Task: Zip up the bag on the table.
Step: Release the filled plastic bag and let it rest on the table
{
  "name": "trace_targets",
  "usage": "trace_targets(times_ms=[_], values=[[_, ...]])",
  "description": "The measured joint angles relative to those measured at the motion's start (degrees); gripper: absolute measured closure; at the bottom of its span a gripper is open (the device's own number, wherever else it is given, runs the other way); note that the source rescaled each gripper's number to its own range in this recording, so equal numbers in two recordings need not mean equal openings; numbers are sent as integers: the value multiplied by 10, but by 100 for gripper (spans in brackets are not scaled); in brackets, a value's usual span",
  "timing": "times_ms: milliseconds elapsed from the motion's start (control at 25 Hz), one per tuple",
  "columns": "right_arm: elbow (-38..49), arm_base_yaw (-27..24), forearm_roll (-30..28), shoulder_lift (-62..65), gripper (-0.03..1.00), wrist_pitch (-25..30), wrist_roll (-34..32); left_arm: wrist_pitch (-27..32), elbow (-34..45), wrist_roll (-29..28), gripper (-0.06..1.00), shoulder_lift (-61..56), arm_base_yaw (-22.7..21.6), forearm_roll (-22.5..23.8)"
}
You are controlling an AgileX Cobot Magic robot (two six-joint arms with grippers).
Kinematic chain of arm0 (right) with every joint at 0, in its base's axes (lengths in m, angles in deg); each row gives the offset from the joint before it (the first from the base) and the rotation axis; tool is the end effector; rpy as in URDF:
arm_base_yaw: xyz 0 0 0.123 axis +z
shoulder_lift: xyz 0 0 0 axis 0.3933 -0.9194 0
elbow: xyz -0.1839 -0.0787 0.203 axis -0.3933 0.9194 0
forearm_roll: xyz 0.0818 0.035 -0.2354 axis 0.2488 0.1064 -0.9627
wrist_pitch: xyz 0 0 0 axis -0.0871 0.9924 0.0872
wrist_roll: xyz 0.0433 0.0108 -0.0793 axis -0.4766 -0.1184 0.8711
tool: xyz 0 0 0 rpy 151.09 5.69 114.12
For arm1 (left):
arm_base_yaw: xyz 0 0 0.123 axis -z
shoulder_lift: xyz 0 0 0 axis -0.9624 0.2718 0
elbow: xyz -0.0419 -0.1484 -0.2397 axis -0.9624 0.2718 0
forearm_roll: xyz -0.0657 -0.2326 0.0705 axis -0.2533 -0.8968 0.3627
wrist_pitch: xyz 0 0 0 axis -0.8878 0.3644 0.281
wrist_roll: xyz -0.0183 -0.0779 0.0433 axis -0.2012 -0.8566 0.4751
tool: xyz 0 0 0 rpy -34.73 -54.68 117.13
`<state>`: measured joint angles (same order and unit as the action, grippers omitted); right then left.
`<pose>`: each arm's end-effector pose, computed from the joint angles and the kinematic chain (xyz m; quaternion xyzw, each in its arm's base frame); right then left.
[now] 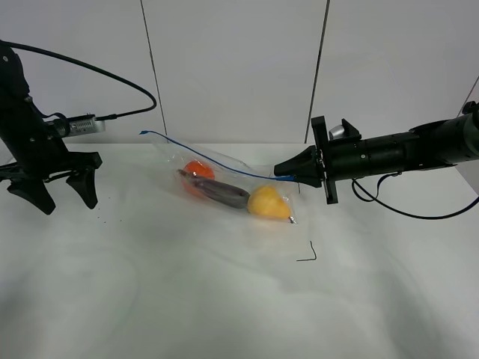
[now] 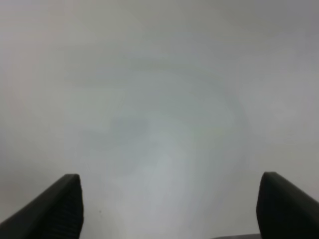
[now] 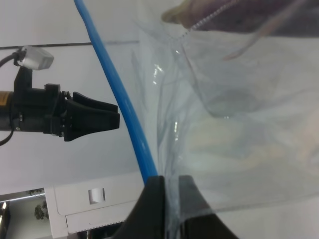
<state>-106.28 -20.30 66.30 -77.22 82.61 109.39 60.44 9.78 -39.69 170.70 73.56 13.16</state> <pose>0.3595 0.1024 0.1717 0.0740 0.8079 0.5831 0.0427 0.3552 -0.0023 0.2212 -0.0122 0.9993 -0.0355 0.0035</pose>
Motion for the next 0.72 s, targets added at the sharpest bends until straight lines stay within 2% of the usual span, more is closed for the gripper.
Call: trace_targets(times_ms=[200,360,480,720], values=[[0,0,0,0,97,0,0,0,14,-14,-1,-25,0,8],[0,0,0,0,97,0,0,0,47,-24,-1,-74,0,37],[0,0,0,0,97,0,0,0,90,-26,-1,-123,0,57],[0,0,0,0,97,0,0,0,234,-26,-1,-254,0,60]])
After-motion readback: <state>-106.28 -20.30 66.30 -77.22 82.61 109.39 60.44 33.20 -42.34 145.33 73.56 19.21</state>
